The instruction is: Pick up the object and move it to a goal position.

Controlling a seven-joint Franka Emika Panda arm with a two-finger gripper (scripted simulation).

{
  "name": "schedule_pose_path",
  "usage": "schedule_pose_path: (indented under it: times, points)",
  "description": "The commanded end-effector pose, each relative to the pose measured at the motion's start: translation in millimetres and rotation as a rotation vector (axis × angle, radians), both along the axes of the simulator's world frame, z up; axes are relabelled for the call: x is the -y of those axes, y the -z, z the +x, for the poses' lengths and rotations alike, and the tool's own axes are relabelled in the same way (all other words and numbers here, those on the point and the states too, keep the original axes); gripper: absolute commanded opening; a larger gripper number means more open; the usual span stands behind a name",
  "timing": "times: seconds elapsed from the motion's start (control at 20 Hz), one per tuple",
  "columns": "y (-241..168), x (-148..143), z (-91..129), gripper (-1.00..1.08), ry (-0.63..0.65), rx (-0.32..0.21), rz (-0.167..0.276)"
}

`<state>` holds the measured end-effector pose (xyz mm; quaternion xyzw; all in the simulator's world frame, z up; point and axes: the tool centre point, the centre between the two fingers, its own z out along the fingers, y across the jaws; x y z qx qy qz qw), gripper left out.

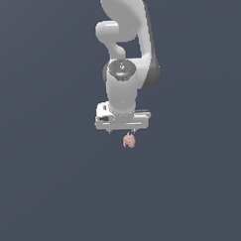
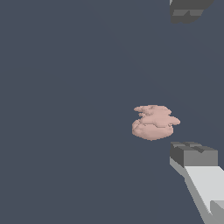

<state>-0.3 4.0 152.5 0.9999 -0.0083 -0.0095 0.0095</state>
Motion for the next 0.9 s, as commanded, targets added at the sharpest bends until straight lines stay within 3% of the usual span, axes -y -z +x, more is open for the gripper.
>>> schedule_pose_path:
  times: [0.0,0.45,0.85]
  points:
    - [0,0,0,1.0,0.0,0.0,0.0]
    - [-6,24,3,1.0,0.066,-0.004,0.003]
    - [4,15,0,1.0,0.059,-0.001,0.005]
